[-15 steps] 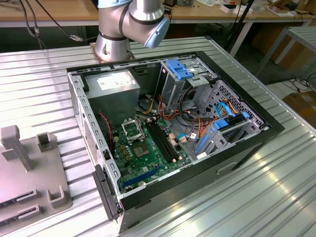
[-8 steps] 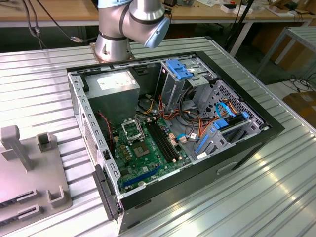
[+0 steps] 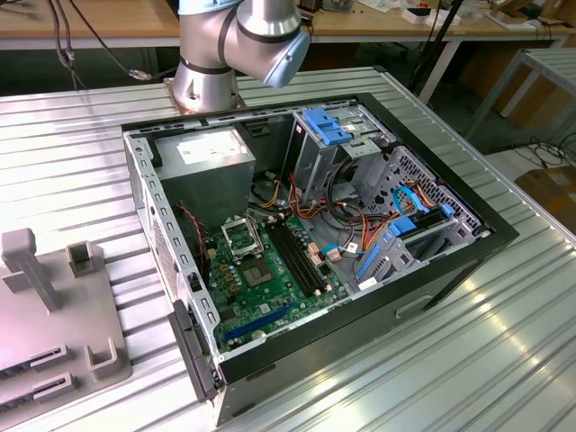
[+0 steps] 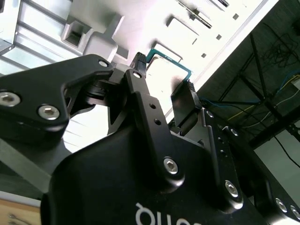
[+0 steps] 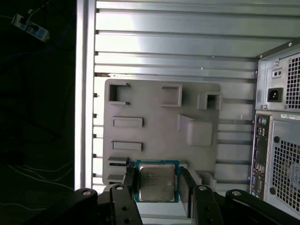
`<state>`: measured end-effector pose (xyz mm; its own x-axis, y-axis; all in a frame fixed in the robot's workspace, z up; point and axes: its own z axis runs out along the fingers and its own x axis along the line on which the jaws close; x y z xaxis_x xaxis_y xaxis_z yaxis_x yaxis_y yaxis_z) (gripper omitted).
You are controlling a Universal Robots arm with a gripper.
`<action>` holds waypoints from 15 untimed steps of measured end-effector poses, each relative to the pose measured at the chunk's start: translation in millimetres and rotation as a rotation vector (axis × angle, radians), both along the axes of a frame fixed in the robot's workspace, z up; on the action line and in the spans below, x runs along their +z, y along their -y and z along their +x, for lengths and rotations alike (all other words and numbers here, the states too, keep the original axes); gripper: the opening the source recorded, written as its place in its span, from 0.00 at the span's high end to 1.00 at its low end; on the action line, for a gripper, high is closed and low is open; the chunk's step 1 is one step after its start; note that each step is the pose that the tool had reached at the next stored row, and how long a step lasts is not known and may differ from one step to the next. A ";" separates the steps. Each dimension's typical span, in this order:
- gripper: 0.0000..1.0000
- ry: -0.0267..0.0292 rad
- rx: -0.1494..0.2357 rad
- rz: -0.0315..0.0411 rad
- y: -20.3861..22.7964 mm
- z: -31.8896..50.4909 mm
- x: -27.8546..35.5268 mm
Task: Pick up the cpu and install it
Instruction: 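Pick up the cpu and move it towards the insertion slot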
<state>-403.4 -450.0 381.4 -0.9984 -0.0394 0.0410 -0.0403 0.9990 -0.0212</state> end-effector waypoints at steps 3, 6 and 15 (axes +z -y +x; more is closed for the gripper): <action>0.53 0.0000 0.000 0.0000 0.0 4.9 0.0; 0.53 0.0000 0.000 0.0000 0.0 9.7 0.0; 0.53 0.0000 0.000 0.0000 0.0 29.7 0.0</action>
